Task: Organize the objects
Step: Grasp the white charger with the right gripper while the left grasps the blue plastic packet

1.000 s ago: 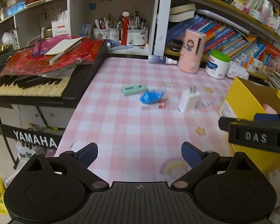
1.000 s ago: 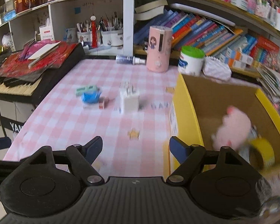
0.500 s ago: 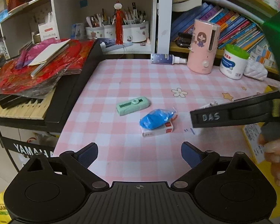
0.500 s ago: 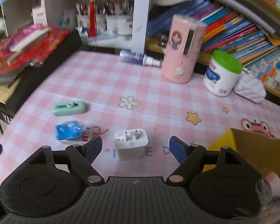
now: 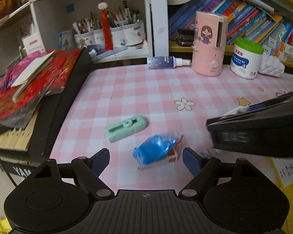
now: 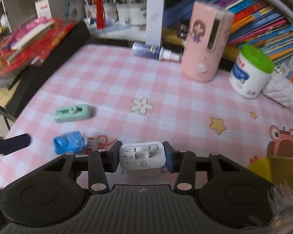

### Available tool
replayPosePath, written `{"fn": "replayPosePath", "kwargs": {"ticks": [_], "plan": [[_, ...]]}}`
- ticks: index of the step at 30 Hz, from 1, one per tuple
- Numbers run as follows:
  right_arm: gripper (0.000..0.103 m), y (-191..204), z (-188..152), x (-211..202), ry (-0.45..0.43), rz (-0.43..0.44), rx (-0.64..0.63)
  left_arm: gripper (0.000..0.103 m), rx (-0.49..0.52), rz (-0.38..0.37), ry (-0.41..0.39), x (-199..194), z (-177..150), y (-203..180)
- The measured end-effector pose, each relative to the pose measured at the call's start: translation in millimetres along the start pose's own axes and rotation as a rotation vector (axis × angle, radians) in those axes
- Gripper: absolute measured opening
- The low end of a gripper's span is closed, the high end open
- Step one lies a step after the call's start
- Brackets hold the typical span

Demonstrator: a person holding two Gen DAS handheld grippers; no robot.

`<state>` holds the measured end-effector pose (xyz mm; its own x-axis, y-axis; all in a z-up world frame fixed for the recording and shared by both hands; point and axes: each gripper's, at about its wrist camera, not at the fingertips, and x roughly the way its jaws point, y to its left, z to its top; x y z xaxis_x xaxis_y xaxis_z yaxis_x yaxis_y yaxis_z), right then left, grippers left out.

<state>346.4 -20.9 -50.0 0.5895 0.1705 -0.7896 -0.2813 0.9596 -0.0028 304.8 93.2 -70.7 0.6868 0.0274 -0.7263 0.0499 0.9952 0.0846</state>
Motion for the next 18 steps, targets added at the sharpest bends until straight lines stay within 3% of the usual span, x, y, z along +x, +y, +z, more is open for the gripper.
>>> {"fn": "replayPosePath", "kwargs": {"ticks": [5, 6, 7, 18], "plan": [[0.042, -6.6, -2.0, -22.7, -0.019, 0.032, 0.039, 0.059, 0.039, -0.005, 0.027, 18.3, 6.6, -9.8], [0.042, -7.4, -2.7, -25.9, -0.009, 0.047, 0.049, 0.043, 0.048, -0.01, 0.027, 20.3, 7.4, -11.2], [0.042, -7.7, -3.7, -29.0, -0.007, 0.057, 0.054, 0.04, 0.054, -0.011, 0.024, 21.0, 7.5, -11.5], [0.042, -0.7, -20.8, -63.8, -0.056, 0.066, 0.044, 0.038, -0.023, -0.047, -0.037, -38.2, -10.7, 14.1]]}}
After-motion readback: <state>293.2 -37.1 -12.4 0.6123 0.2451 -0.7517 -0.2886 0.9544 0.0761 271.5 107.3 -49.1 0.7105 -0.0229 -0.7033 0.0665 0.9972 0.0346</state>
